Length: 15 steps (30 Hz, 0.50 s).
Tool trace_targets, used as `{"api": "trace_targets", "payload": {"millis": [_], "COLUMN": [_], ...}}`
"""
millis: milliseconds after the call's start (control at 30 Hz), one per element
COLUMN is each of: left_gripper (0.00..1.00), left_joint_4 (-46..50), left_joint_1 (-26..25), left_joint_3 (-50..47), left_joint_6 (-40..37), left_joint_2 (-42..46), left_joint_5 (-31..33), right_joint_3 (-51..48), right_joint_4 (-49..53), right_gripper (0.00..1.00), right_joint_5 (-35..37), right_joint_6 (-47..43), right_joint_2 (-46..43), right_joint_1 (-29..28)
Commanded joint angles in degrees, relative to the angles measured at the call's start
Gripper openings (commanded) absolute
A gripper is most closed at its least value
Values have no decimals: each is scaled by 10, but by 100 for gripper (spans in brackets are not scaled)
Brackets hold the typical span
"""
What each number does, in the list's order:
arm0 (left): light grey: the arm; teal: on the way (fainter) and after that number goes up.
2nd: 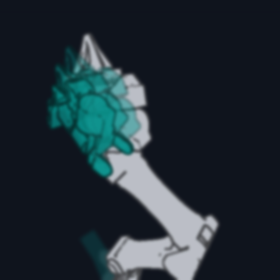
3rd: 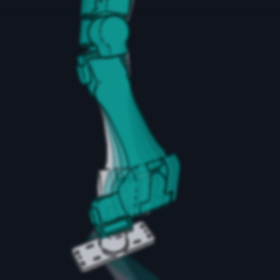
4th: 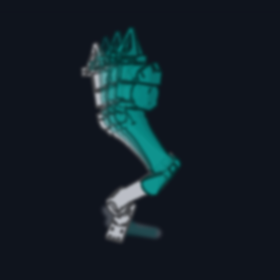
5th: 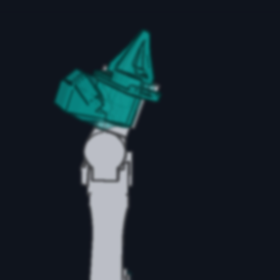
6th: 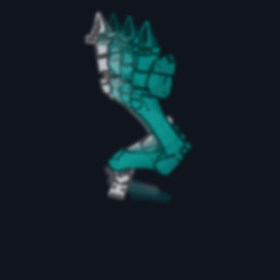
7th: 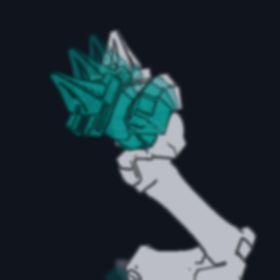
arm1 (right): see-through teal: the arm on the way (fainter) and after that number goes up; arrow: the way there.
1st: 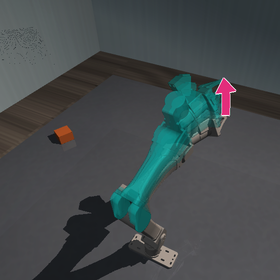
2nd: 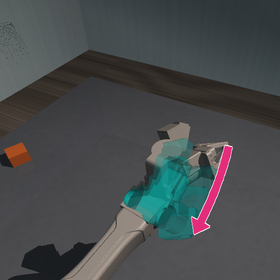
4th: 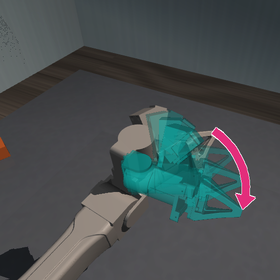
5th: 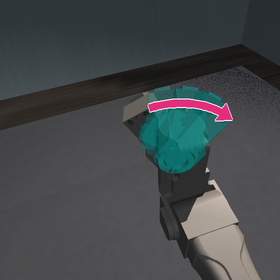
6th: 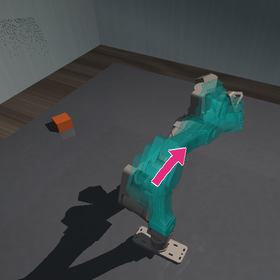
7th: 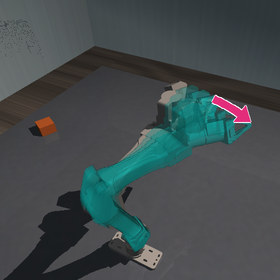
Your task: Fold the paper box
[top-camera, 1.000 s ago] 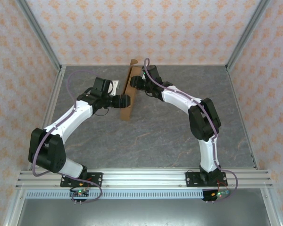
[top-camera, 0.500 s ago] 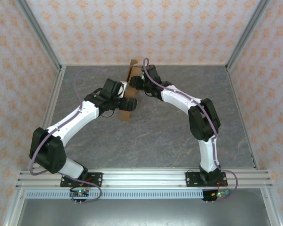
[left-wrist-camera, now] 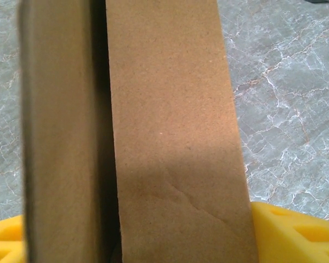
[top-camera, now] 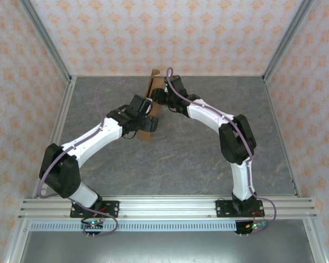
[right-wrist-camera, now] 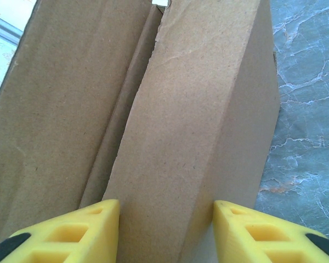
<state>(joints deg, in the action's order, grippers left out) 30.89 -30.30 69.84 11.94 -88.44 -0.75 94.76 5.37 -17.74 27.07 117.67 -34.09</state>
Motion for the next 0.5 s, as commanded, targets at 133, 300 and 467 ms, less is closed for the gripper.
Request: {"api": "trace_targets", "payload": {"millis": [133,300,467], "left_gripper": [66,61,55], "left_joint_4": [24,24,21], "left_joint_1": [-5,-5,-4], "left_joint_3": [26,22,8], "left_joint_6": [-5,-2,-10], "left_joint_2": [-15,-7,11], "left_joint_5": [27,29,34], "right_joint_3": [16,19,12], "right_joint_4": [39,43,55], "right_gripper": [46,48,57], "right_joint_5": [13,15,25], "right_joint_6": [2,-2,-17], "right_joint_2": [4,-2,-30], "right_joint_1": [-6,-6,-5]}}
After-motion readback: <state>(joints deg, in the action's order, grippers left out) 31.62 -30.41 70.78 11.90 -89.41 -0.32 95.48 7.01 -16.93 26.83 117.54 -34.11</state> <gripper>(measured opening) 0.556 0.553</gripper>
